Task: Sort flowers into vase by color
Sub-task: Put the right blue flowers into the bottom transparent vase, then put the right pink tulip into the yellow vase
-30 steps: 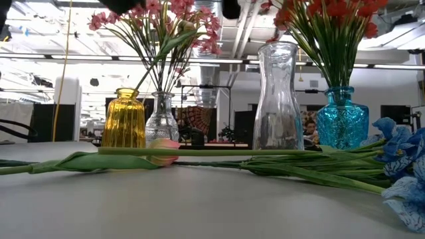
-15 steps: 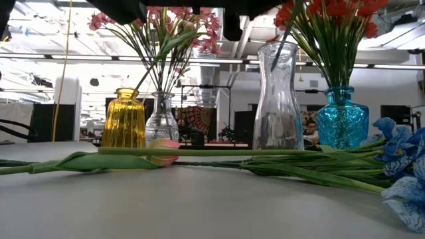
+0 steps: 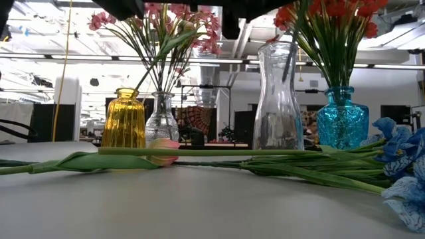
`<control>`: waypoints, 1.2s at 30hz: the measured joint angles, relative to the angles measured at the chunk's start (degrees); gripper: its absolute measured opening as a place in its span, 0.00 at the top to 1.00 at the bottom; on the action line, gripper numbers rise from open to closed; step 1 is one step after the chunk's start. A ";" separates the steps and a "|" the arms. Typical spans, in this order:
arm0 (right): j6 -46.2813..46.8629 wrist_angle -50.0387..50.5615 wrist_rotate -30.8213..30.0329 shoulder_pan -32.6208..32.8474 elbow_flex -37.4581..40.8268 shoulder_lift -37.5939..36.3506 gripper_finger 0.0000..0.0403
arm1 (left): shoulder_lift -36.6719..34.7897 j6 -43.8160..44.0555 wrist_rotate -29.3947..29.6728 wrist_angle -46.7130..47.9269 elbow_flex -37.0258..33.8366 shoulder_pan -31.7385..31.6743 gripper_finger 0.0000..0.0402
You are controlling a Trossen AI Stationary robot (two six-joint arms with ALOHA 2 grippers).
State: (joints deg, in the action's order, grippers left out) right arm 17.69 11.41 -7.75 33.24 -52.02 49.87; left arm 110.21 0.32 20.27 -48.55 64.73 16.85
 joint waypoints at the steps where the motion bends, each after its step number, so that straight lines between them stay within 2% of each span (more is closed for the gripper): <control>1: 0.00 -0.02 0.00 0.00 0.01 0.00 0.56 | -0.45 0.32 0.00 1.08 0.00 0.16 0.72; 6: -0.02 -0.30 -0.02 0.00 -0.01 0.00 0.56 | -2.80 0.94 -0.01 7.23 0.13 0.56 0.63; 11: -0.04 -0.41 -0.02 0.00 -0.01 0.00 0.56 | -6.26 2.17 0.00 15.67 0.14 0.76 0.58; 24: -0.20 0.24 0.02 0.02 -0.01 -2.01 0.56 | -16.32 3.76 -0.39 34.82 0.15 0.97 0.57; 29: -0.22 0.57 0.04 0.02 -0.01 -2.99 0.56 | -19.47 8.90 -0.52 41.50 0.22 2.54 0.58; 36: -0.22 0.61 0.08 0.02 -0.03 -2.71 0.56 | -18.73 16.41 -1.11 46.02 0.20 6.99 0.58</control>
State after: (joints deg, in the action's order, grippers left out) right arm 17.47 12.03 -7.67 33.26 -52.05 47.16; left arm 91.48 16.73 19.16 -2.53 64.93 23.84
